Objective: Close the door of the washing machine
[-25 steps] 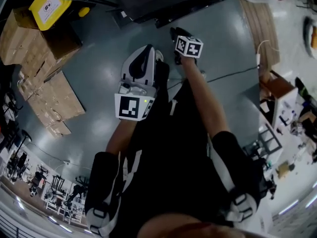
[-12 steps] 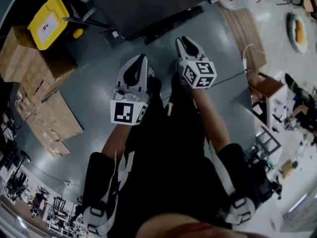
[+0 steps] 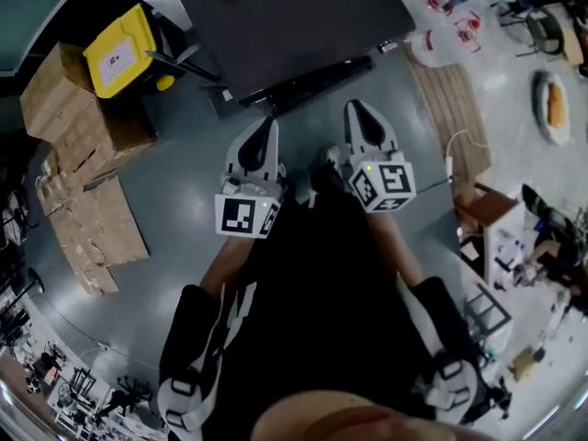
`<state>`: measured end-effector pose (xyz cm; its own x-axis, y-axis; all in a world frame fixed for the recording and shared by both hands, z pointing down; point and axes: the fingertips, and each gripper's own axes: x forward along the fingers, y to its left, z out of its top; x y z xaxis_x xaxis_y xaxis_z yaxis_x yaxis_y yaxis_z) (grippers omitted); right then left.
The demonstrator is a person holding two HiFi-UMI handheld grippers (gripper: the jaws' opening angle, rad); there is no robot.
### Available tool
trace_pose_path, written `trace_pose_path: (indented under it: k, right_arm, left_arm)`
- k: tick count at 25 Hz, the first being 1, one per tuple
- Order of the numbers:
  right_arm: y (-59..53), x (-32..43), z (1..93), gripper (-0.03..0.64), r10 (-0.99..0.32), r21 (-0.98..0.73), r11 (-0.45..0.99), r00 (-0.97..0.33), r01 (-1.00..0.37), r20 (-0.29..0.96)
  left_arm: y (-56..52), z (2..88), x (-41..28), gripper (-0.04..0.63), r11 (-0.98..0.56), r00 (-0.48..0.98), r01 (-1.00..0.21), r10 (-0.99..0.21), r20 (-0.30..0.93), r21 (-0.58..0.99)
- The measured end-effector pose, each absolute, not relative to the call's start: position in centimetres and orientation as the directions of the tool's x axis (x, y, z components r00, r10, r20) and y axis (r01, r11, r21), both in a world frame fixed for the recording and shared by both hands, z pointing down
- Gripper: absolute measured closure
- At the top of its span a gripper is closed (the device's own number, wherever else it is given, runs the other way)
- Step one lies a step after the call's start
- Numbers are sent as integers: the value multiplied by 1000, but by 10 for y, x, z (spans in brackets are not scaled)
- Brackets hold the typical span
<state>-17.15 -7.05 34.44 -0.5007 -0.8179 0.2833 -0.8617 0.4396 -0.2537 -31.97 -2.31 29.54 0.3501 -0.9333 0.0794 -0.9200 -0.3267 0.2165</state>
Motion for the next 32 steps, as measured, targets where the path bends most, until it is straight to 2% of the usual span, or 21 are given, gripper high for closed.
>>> trace_pose_path:
  k: [7,32]
  right_arm:
    - [-69,-156,298,598,-807,-205,512,-549,-834,218]
    - [-82,-143,315,606,-801,-197,499,-536,-844,267]
  left_arm:
    - [-30,271,-309,589,-280,295,-946,-953,74,160]
    - [-57,267,-296,589,-279,293,-947,-954,68,158]
